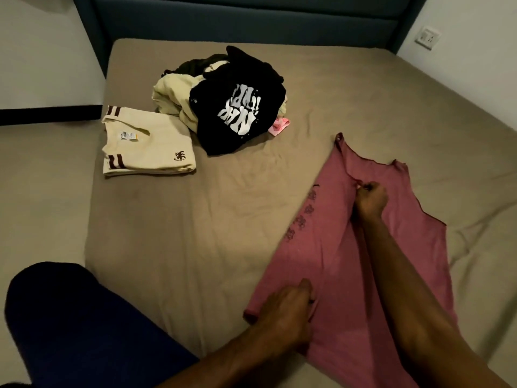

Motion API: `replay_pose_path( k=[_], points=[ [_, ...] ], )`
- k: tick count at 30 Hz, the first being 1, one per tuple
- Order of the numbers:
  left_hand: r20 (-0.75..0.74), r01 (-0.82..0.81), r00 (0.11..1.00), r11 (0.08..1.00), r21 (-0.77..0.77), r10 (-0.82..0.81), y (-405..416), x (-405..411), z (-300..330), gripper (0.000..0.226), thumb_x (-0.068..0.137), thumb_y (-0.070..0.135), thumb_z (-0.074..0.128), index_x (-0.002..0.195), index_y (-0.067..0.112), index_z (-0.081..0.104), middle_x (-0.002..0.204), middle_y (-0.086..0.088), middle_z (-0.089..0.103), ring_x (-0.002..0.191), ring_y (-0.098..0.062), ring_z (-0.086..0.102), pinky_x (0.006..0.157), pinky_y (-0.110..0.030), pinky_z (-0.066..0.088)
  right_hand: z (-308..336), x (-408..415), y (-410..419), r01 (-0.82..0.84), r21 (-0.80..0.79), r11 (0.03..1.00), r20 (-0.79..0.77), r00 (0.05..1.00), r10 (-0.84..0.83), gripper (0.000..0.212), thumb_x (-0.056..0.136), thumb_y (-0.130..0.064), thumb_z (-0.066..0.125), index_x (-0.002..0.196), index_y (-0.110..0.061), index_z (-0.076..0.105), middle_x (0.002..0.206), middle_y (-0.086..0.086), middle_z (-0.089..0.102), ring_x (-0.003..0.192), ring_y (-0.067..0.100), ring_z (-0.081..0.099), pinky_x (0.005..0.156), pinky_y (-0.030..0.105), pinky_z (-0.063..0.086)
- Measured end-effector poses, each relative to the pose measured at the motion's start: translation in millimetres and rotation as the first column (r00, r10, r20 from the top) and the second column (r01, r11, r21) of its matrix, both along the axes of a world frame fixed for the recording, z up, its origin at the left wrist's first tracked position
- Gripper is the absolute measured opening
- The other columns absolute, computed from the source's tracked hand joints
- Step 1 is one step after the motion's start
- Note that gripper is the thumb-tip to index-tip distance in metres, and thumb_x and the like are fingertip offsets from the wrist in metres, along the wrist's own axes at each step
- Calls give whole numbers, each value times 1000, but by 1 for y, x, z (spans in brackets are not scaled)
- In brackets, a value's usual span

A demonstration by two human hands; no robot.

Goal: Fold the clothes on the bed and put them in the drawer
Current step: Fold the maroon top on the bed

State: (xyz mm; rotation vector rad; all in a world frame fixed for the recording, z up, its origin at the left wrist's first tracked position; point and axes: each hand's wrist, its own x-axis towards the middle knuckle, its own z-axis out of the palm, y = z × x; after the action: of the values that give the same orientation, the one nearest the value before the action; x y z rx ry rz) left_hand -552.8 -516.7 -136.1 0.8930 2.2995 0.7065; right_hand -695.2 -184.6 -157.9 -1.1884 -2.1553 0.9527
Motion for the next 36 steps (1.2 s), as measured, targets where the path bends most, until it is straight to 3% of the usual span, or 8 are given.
replay_pose_path(
  k=[4, 7, 11, 14, 16, 19, 22, 36],
  points=[
    [13, 81, 997, 995, 61, -82, 7, 4, -7, 65, 68, 16, 76, 124, 26, 45, 106, -6, 64, 97, -27, 62, 72, -34, 49, -12, 6, 10, 31, 8, 999, 33, 999, -31, 21, 99, -14, 58, 103, 2, 72, 101, 20, 73, 86, 26, 64, 73, 33, 49],
    [19, 184, 982, 980, 72, -185, 8, 0, -17, 76, 68, 27, 89, 130, 20, 45, 104, -6, 66, 93, -26, 63, 69, -32, 46, -25, 20, -3, -169, 279, 945, 198, 973, 115, 20, 101, -10, 51, 100, 7, 62, 94, 25, 65, 79, 37, 63, 68, 45, 56],
    [89, 79, 991, 973, 216, -100, 1, -1, -14, 62, 69, 47, 91, 115, 23, 57, 86, 4, 72, 74, -7, 64, 65, -24, 48, -26, 43, -30, -261, 458, 850, 398, 915, 67, 47, 103, -20, 50, 141, 7, 43, 125, 35, 54, 100, 46, 56, 80, 51, 49],
    [-295, 41, 954, 957, 288, 48, -9, -8, -10, 40, 81, 44, 77, 110, 23, 60, 96, 4, 70, 84, -11, 65, 70, -24, 50, -24, 73, -71, -418, 510, 752, 499, 856, 137, 58, 108, -40, 38, 151, -1, 37, 156, 33, 33, 134, 47, 43, 110, 57, 37],
    [-600, 120, 799, 968, 223, 39, -12, -22, -22, 55, 84, 52, 67, 126, 18, 57, 123, -6, 64, 115, -25, 61, 88, -34, 54, -26, 85, -100, -555, 469, 687, 535, 798, 279, 65, 109, -48, 30, 157, -5, 31, 165, 27, 22, 148, 43, 30, 120, 55, 28],
    [-626, 104, 772, 993, -47, -111, -18, -47, -46, 102, 88, 78, 41, 158, 4, 29, 164, -21, 26, 154, -39, 19, 121, -50, 26, -32, 83, -122, -628, 388, 674, 530, 750, 394, 73, 107, -57, 23, 162, -10, 23, 169, 20, 18, 154, 36, 22, 125, 48, 20],
    [-543, 148, 811, 974, -169, -217, -31, -52, -66, 115, 87, 90, 22, 161, 3, 15, 169, -20, 9, 157, -35, 0, 124, -56, 9, -34, 57, -115, -647, 257, 717, 560, 705, 435, 81, 104, -65, 19, 165, -13, 10, 171, 18, 9, 158, 34, 13, 128, 45, 9],
    [-487, 168, 840, 969, -183, -238, -60, -32, -68, 138, 71, 103, 23, 160, 1, -4, 168, -22, -11, 156, -35, -15, 121, -64, 2, -25, -9, -87, -562, 132, 817, 602, 700, 384, 95, 97, -78, 11, 165, -12, 4, 170, 23, 0, 158, 37, 3, 128, 53, 2]
  ],
)
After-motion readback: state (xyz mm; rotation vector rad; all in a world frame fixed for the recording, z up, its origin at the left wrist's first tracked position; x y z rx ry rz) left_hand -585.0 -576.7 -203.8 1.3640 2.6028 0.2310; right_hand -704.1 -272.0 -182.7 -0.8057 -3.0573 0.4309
